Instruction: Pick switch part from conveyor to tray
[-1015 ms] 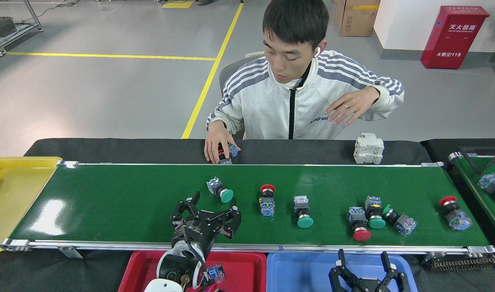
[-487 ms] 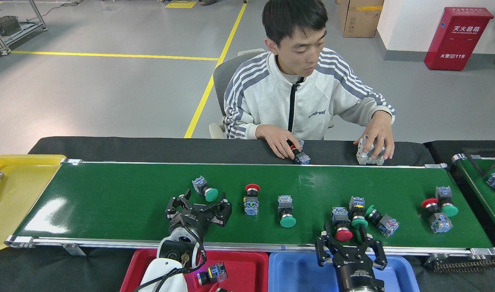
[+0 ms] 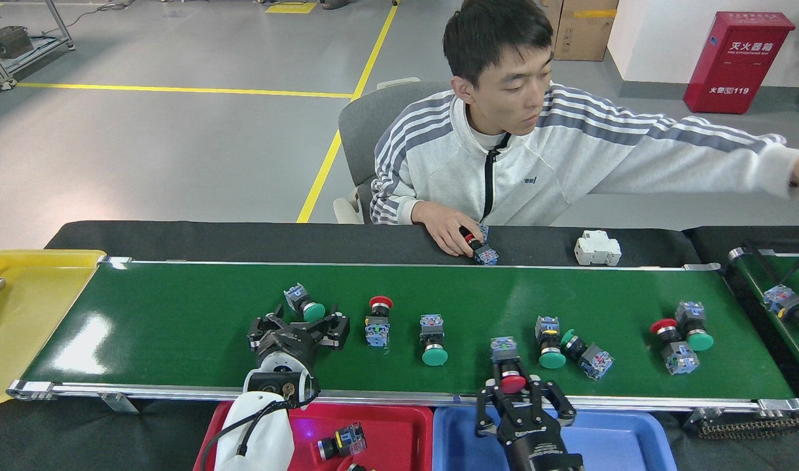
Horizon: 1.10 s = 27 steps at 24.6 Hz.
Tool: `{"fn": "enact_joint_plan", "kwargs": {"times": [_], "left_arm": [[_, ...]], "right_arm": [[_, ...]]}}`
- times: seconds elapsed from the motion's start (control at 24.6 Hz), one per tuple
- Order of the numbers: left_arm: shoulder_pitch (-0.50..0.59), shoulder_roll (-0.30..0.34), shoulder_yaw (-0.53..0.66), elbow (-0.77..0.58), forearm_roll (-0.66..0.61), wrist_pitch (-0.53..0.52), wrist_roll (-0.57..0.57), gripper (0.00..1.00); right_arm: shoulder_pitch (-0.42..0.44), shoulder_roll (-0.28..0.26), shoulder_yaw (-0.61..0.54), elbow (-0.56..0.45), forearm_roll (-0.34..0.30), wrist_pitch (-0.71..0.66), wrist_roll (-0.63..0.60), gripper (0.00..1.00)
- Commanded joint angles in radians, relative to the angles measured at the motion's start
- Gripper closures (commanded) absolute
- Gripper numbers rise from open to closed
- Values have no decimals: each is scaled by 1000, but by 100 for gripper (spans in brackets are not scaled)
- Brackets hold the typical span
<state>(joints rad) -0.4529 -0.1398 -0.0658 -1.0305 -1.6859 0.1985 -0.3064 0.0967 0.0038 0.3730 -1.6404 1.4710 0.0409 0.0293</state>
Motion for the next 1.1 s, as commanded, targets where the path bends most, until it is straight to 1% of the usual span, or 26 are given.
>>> {"fn": "enact_joint_plan", "kwargs": {"times": [0.0, 0.04, 0.08, 0.12, 0.16, 0.2, 0.24, 0.28, 0.41, 0.45, 0.49, 0.53, 0.61, 0.65, 0.73, 0.77, 0.85, 0.89, 0.93, 0.97, 1.01, 1.06], "left_arm": [[-27, 6, 4, 17, 2, 58, 38, 11], [-27, 6, 4, 23, 2, 62, 47, 18], [-27, 8, 4, 21, 3, 62, 55, 29], [-23, 6, 4, 21, 6, 59, 61, 43], [-17, 6, 4, 20, 14, 51, 66, 57], [-7, 6, 1, 17, 34, 44, 76, 74], [8, 8, -3, 13, 61, 28, 101, 84], [22, 12, -5, 6, 83, 9, 130, 91], [71, 22, -9, -43, 88, -34, 176, 97], [105, 34, -9, -78, 89, -74, 181, 97], [132, 43, -8, -120, 89, -114, 181, 98], [172, 54, -8, -194, 88, -172, 181, 98], [270, 74, -8, -359, 83, -295, 178, 97], [329, 88, -8, -441, 81, -353, 178, 97], [428, 126, -9, -559, 81, -470, 174, 95], [473, 140, -11, -602, 83, -528, 174, 92], [553, 167, -11, -677, 88, -651, 174, 82], [596, 181, -6, -717, 89, -737, 174, 67], [628, 183, -5, -743, 89, -798, 174, 40], [648, 169, -2, -747, 89, -820, 178, 9], [662, 163, -3, -747, 89, -812, 179, 0], [665, 155, -6, -747, 91, -801, 181, 0]], "right_arm": [[8, -21, 24, -32, 2, -182, -32, 77], [8, -18, 29, -32, 2, -285, -35, 57], [9, -13, 35, -30, 2, -358, -37, 21], [11, -5, 43, -27, 0, -406, -37, 0], [11, 1, 49, -26, -1, -424, -37, 0], [11, 2, 57, -24, -3, -429, -37, 0], [11, 5, 58, -22, -5, -429, -37, 0], [11, 5, 57, -22, -6, -429, -37, 0], [21, 5, 41, -33, -14, -427, -37, 0], [32, 5, 6, -45, -21, -420, -39, 0], [44, 7, -42, -55, -31, -411, -39, 0], [70, 10, -117, -69, -41, -388, -39, 0], [144, 41, -238, -90, -52, -323, -54, 0], [170, 67, -295, -99, -54, -271, -85, 0], [205, 76, -399, -98, -54, -141, -169, 0], [222, 74, -416, -98, -54, -102, -186, 0], [239, 62, -428, -98, -54, -81, -189, 0], [241, 51, -436, -96, -54, -81, -189, 0], [242, 45, -440, -93, -54, -81, -187, 0], [242, 45, -440, -93, -54, -81, -187, 0], [241, 44, -442, -92, -54, -85, -186, 0], [241, 39, -440, -88, -54, -87, -183, 0]]}}
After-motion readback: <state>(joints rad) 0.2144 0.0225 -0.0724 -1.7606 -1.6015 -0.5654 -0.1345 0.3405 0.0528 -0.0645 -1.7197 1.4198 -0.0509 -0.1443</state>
